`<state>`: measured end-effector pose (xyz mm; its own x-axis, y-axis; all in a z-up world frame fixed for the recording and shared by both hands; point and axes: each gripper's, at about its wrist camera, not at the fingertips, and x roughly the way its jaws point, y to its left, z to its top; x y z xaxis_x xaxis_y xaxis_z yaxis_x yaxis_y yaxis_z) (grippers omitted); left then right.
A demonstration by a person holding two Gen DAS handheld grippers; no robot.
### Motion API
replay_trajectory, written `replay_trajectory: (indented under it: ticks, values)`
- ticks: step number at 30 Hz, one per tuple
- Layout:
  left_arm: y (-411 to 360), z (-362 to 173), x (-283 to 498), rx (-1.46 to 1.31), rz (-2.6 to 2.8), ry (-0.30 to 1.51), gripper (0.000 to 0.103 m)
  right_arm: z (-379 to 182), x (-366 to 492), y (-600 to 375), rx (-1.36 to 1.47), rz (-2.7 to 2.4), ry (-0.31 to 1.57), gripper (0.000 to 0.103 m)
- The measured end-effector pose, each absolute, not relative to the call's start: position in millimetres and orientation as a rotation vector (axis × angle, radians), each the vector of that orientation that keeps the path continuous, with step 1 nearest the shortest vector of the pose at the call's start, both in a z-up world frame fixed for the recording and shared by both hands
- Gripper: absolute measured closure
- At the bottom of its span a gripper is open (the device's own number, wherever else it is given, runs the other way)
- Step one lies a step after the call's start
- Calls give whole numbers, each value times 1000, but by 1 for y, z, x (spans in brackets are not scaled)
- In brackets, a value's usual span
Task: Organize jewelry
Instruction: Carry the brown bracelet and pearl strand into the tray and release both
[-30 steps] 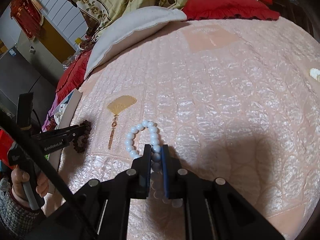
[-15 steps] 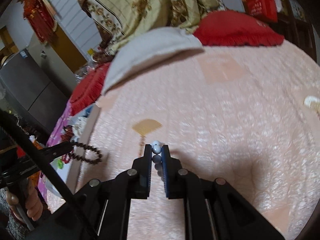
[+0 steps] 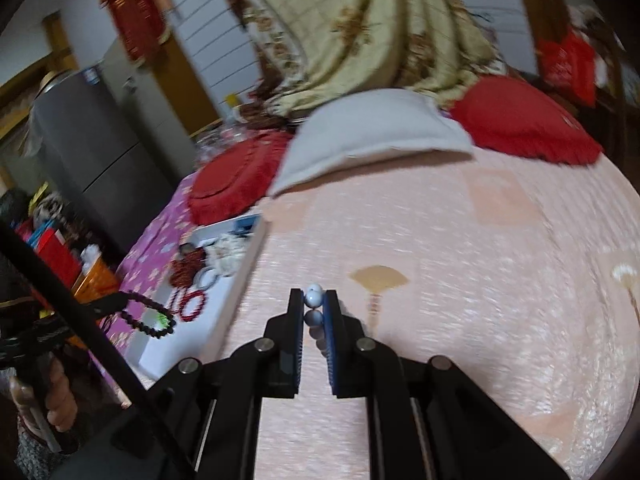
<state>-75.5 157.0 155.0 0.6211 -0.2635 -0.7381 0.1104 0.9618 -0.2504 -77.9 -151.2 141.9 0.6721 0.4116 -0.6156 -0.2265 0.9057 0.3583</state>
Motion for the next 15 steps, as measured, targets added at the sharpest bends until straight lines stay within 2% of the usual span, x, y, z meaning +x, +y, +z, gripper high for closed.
replay_trajectory:
  ticks: [7, 15]
  values:
    - [205, 108, -83, -273, -143, 938, 103, 157, -74, -59, 145, 495, 800, 93]
    - [259, 41, -79, -404, -49, 1033, 103, 142, -60, 53, 74, 639, 892, 94]
